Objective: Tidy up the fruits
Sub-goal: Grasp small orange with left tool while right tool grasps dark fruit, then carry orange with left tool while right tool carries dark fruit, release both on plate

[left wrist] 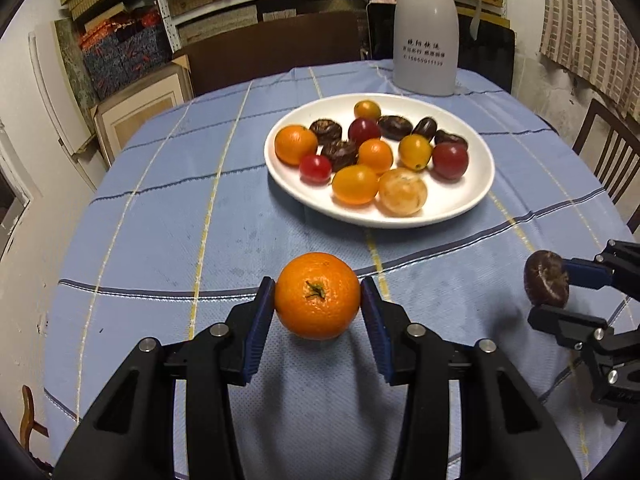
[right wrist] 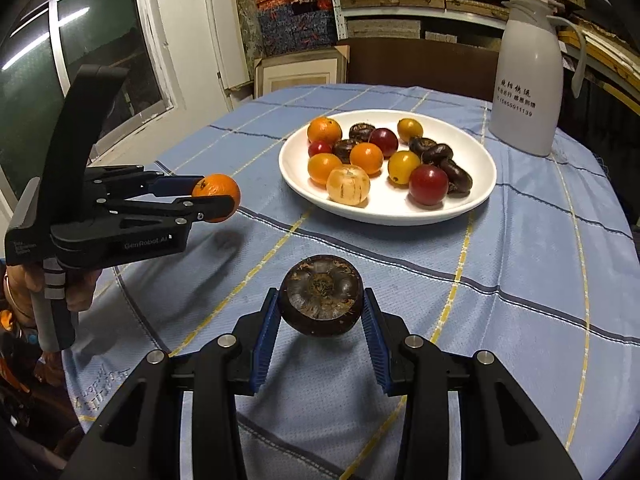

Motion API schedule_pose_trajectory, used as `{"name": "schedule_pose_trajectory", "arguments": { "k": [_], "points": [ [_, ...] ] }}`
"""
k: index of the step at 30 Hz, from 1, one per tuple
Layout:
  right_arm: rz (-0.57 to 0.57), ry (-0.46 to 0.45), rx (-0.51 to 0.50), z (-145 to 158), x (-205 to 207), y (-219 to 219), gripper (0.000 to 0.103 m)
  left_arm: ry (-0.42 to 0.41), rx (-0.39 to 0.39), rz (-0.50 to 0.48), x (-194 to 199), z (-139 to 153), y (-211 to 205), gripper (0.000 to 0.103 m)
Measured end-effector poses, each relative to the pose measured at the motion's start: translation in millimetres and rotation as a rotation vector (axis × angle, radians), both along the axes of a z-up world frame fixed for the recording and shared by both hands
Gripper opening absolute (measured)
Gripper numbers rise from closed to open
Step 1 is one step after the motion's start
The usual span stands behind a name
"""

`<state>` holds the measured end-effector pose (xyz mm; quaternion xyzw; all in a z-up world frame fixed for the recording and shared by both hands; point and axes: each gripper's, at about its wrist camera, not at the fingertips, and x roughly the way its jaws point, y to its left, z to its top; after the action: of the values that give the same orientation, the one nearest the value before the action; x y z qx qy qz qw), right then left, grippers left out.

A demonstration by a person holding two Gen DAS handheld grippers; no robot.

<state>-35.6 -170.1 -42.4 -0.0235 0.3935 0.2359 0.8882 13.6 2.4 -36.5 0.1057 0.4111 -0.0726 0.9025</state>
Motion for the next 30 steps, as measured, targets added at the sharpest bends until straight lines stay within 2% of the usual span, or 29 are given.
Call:
{"name": "schedule_pose_trajectory", "arguments": {
  "k": [11, 21, 30],
  "points": [
    [-0.003, -0.065, 0.04, 22.5, -10.5, -9.7, 0.041, -0.063, -0.003, -0.025, -4.7, 21.7, -21.4, 0.043],
    [-0.015, -0.089, 0.063, 30.5, 13.1, -15.4, 0.041, -0.074, -0.017, -0.04, 17.2, 29.6, -30.1, 0.043],
    [-0.043, -0.147, 0.096, 54.2, 47.9, -23.0, 0.041, -0.11, -0.018, -0.037, 42.9, 44.4, -34.0, 0.043]
  ]
}}
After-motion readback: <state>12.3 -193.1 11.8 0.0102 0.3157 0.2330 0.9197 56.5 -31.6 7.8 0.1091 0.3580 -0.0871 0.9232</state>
